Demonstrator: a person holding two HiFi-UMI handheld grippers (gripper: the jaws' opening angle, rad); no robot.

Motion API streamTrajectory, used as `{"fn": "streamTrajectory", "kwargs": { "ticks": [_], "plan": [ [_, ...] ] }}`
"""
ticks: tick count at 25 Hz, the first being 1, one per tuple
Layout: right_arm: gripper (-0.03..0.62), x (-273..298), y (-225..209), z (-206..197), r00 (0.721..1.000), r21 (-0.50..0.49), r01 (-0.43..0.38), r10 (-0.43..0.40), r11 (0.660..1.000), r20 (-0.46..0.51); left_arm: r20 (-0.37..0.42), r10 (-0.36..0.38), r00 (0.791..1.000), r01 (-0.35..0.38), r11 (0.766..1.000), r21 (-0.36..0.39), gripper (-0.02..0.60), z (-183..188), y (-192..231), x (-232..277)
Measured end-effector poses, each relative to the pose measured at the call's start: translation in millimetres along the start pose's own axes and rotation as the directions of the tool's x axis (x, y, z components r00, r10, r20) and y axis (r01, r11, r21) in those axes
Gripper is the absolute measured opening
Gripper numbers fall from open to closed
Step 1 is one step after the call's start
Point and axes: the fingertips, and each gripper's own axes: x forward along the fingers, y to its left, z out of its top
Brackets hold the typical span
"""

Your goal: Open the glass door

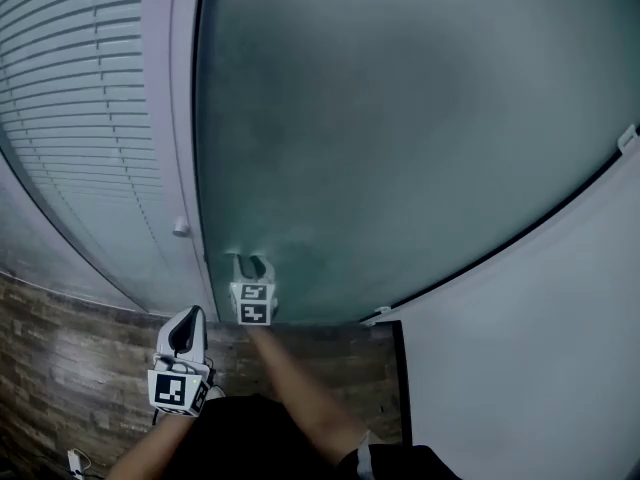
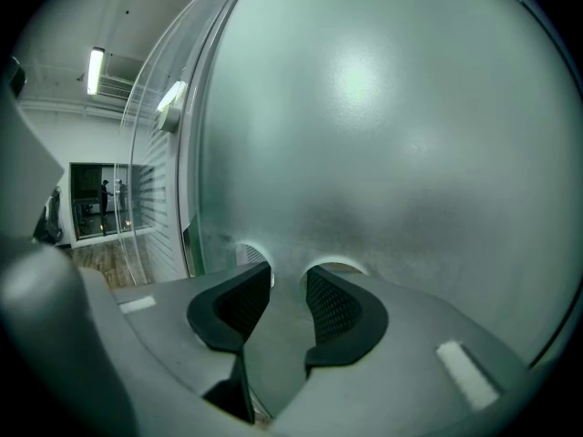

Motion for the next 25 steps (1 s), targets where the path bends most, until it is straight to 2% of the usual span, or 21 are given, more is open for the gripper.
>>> {"fn": "streamTrajectory", "kwargs": {
  "ticks": [4,14,20,25],
  "plan": [
    [0.12,0.7,-5.0,-20.5,1.0,0.019,-0.005,0.004,1.0,0.027,0.012,-0.023,1.0,0.023,1.0,-0.011,0.0,-11.4,-12.3,-1.7],
    [0.117,-14.5,-0.1,20.0,0.999,0.007,-0.009,0.009,1.0,0.031,0.012,0.029,1.0,-0.028,0.999,-0.046,0.0,18.1,4.6,-9.7],
    [0.115,-29.4,0.1,9.4,0.999,0.02,0.013,-0.014,1.0,0.052,0.024,0.013,1.0,-0.012,0.999,-0.041,0.0,17.8,-9.5,-20.1],
    [0.112,-39.2,-0.2,-26.1,0.996,0.039,0.023,-0.026,0.999,0.085,0.011,-0.008,1.0,0.009,0.999,-0.038,0.0,-14.2,-23.0,-33.6]
  ]
}}
